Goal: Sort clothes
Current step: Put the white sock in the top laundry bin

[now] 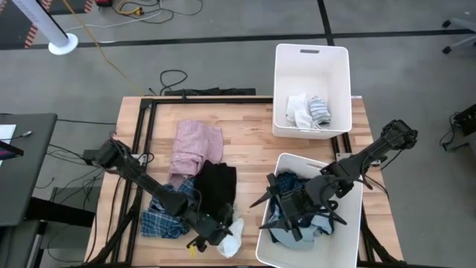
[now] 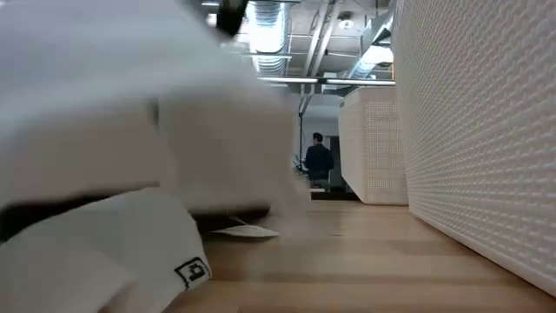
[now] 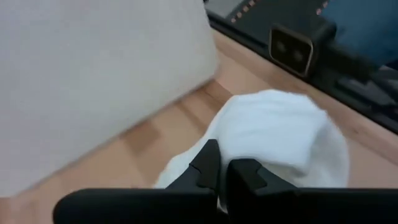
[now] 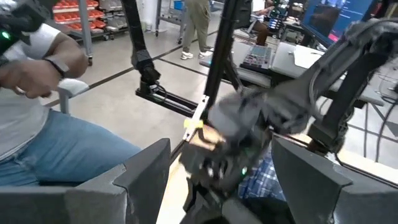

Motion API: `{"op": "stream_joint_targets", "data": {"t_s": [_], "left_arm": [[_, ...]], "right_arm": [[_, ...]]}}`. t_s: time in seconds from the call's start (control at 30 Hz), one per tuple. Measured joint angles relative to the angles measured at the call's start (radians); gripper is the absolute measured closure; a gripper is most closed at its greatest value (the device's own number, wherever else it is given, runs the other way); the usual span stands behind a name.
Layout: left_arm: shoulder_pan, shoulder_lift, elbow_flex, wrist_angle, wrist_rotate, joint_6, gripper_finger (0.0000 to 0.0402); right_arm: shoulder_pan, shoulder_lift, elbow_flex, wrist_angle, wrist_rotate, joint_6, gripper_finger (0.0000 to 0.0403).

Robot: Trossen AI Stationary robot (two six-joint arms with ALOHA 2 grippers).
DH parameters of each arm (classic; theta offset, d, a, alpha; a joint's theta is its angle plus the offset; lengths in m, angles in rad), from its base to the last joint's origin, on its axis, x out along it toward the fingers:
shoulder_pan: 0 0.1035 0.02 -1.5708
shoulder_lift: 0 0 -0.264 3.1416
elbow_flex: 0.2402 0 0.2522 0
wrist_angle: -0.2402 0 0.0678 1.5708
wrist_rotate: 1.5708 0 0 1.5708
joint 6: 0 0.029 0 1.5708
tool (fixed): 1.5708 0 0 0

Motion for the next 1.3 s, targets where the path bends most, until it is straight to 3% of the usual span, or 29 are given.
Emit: {"op": "stream_joint_targets", "data": {"t_s": [0.47, 0.77, 1.03, 1.3], "left_arm": [[-0.001, -0.421, 0.0, -0.156, -0.213, 0.082, 0.0401], [0.111, -0.658, 0.0, -0.186, -0.226, 0.037, 0.0401], [0.263, -0.768, 0.0, -0.228, -0.226, -0.074, 0.0401], [0.402, -0.78, 0.011, -0.288, -0.198, -0.198, 0.0401]], "right_arm": [[-0.1, 0.002, 0.0, -0.025, -0.002, -0.035, 0.0107], [-0.162, 0.002, 0.0, -0.019, -0.033, -0.027, 0.0107], [-0.236, 0.002, 0.0, 0.031, -0.033, 0.009, 0.0107], [-0.345, 0.002, 0.0, 0.096, -0.022, 0.016, 0.0107]]}}
